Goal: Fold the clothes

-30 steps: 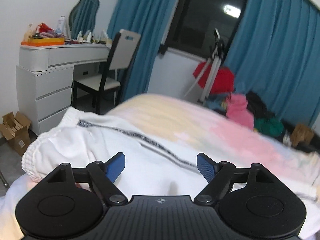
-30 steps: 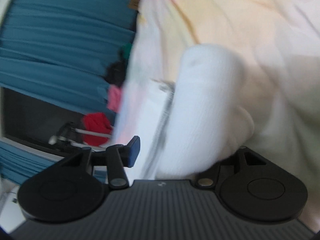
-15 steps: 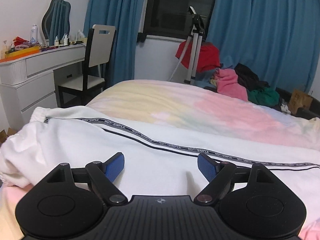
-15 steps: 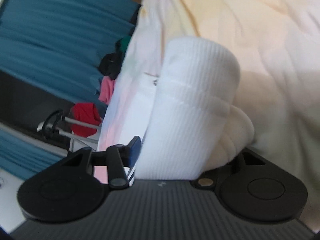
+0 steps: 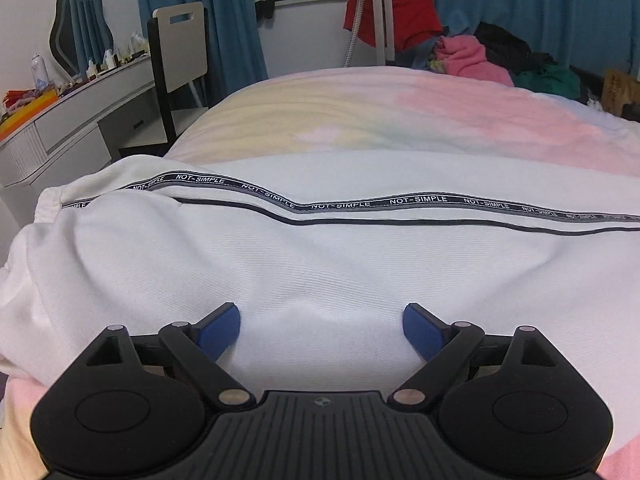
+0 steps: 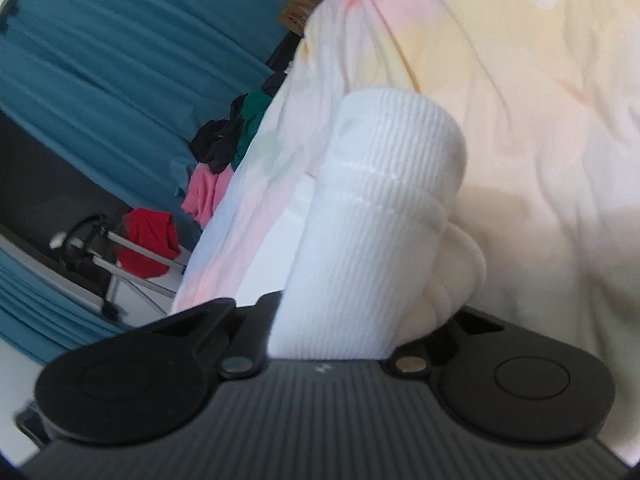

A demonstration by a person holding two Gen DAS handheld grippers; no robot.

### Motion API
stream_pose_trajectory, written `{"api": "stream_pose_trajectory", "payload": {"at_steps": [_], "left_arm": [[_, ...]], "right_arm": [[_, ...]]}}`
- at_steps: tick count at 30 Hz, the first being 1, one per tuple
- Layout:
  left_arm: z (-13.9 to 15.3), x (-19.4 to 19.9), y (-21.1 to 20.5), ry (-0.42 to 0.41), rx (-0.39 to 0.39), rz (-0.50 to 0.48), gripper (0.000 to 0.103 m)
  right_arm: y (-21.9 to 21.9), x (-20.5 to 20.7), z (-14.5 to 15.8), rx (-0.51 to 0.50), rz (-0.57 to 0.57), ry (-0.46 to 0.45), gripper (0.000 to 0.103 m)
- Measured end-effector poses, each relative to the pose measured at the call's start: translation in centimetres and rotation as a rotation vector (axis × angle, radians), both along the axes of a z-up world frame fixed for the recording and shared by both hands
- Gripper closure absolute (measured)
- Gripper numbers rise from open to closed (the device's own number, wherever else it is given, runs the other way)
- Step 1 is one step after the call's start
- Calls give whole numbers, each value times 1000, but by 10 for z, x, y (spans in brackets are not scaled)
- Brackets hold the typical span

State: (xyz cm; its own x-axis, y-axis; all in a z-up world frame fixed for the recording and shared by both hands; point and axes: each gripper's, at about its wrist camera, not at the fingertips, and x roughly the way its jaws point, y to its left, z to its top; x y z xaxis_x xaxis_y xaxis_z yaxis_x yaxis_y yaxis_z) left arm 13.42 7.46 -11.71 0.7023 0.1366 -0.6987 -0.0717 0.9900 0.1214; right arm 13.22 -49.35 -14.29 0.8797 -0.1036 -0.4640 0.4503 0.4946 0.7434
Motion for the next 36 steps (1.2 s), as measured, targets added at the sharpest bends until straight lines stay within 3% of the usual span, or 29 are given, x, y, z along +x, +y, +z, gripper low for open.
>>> {"api": "stream_pose_trajectory", "payload": {"at_steps": [5,8,12,17,19,22,26,31,36], "left_arm": [[4,-3,0,-12,15,-1,12],[10,-5,-4,-22,51,-21,12],[21,-9,6,-64,-7,-6,12],[40,-21,12,-145,-69,15,12],[48,-26,14,-180,-88,17,12],[53,-31,17,-200,-124,19,12],[59,-37,22,-222,-175,22,12],[64,-39,28,-245,-245,31,12],[61,-40,30,-240,-271,36,12]], "right_arm": [[44,2,47,-343,49,17,92],[94,-13,86,-585,95,-47,92],[186,-30,125,-920,192,-152,92],[308,-38,114,-1201,385,-211,92],[357,-38,85,-1303,511,-187,92],[409,-37,27,-1408,732,-81,92],[435,-45,-15,-1553,777,-14,92],[429,-48,-1,-1498,750,-21,92],[452,-51,4,-1481,783,-102,92]]}}
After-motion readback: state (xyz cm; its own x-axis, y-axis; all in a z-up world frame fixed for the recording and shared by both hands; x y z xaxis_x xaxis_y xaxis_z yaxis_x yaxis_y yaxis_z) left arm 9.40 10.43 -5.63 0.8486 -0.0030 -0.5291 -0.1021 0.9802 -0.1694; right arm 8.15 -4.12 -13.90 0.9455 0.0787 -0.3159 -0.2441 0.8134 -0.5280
